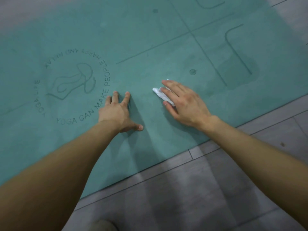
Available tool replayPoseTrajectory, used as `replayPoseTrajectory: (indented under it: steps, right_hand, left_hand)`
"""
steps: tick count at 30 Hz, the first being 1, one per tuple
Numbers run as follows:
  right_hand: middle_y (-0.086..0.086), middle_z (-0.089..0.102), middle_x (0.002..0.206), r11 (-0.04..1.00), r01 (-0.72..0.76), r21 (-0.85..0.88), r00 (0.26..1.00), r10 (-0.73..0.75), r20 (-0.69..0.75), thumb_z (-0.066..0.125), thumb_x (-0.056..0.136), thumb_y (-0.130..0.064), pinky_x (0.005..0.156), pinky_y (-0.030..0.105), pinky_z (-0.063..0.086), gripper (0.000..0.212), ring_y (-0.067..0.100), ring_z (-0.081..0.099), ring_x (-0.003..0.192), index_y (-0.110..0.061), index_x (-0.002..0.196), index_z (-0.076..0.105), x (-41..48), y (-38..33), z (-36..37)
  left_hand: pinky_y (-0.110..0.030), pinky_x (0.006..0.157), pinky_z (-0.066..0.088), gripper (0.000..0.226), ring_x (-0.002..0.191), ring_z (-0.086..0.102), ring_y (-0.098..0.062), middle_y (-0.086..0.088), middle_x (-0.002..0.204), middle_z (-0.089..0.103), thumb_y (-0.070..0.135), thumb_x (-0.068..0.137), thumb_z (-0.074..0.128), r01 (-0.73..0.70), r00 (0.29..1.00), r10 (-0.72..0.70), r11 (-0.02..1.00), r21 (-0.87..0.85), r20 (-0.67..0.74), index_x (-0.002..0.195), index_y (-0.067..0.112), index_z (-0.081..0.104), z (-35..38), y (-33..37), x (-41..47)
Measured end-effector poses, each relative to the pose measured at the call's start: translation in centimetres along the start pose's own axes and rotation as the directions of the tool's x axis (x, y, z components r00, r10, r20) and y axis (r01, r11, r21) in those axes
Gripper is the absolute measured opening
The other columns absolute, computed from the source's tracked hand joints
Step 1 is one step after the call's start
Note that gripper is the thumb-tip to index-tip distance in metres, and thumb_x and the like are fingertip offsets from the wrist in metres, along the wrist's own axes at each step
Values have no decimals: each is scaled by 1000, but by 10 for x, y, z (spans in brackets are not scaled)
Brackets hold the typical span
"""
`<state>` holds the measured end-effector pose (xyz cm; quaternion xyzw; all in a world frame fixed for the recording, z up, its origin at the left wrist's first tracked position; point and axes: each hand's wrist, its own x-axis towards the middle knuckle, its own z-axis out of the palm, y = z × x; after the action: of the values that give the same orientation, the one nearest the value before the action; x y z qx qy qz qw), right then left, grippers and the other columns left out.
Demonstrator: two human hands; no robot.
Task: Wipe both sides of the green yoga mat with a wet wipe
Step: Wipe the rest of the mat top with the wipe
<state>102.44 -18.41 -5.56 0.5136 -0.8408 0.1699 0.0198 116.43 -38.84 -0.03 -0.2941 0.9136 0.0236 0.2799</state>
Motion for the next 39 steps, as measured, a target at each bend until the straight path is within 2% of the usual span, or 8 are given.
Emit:
replayPoseTrajectory:
  steps: [4, 8, 12, 19, 24, 31, 36, 39]
  right_hand:
    - [10, 17, 175, 989, -146, -28, 972, 148, 182, 27, 109, -56, 132, 41, 11, 74, 21, 8, 163, -7, 165, 26, 10, 1, 14]
    - [10, 1, 176, 993, -102, -53, 966, 112, 233, 20, 107, -65, 132, 43, 6, 78, 20, -5, 163, -18, 169, 9, -8, -27, 33]
    - [6, 4, 177, 997, -69, -21, 988, 71, 137, 31, 110, -56, 132, 46, 11, 73, 18, -2, 163, -16, 169, 14, -21, -30, 29]
    - [4, 4, 177, 990, 84, -113, 957, -49, 287, 18, 108, -66, 133, 40, 5, 81, 16, -2, 163, -14, 169, 6, -17, -12, 29]
    - [7, 5, 176, 931, -310, -193, 908, 350, 229, 10, 105, -68, 132, 39, 0, 86, 18, 1, 163, -10, 168, 8, 29, 63, 9]
    - [7, 2, 177, 962, -263, -74, 929, 273, 248, 15, 105, -67, 132, 43, 2, 81, 20, -5, 163, -18, 169, 6, 23, 17, 16]
    - [1, 10, 176, 998, 59, -29, 958, -49, 282, 24, 109, -60, 132, 42, 9, 75, 16, 3, 163, -15, 169, 13, -26, -53, 24]
    - [1, 13, 176, 991, -91, -95, 963, 112, 247, 20, 109, -59, 131, 44, 11, 75, 16, 7, 162, -15, 169, 13, 1, 5, 18]
  left_hand:
    - [-56, 122, 33, 154, 162, 6, -34, -5, 176, -2, 92, 51, 79, 11, 1000, -11, 1000, 5, 8, 167, 38, -7, 0, 0, 1]
    - [-56, 122, 34, 154, 162, 5, -34, -6, 176, -4, 92, 51, 78, 7, 1000, -7, 1000, 22, 9, 167, 37, -8, 0, 0, 1]
    - [-55, 122, 34, 154, 161, 6, -34, -7, 176, -2, 92, 51, 78, 9, 1000, -9, 1000, 20, -9, 167, 37, -6, 2, 0, 0]
    - [-56, 122, 34, 153, 162, 6, -35, -7, 176, -4, 91, 53, 78, 4, 1000, -4, 1000, 26, 1, 167, 36, -8, 0, 1, 0]
    - [-58, 122, 34, 153, 162, 5, -36, -8, 176, -4, 90, 54, 79, -2, 1000, 1, 1000, 26, 15, 167, 36, -9, 0, 1, 1]
    - [-58, 121, 34, 153, 161, 6, -36, -8, 175, -3, 89, 53, 80, -5, 1000, 4, 1000, 24, 14, 167, 35, -8, 1, 1, 1]
    - [-56, 122, 35, 154, 161, 7, -35, -6, 175, 0, 91, 51, 79, -6, 1000, 6, 1000, 14, -5, 167, 36, -6, 1, 0, 1]
    - [-58, 120, 36, 154, 161, 8, -35, -5, 174, 1, 91, 50, 80, -8, 1000, 8, 1000, 14, 1, 167, 37, -6, 4, -1, 3]
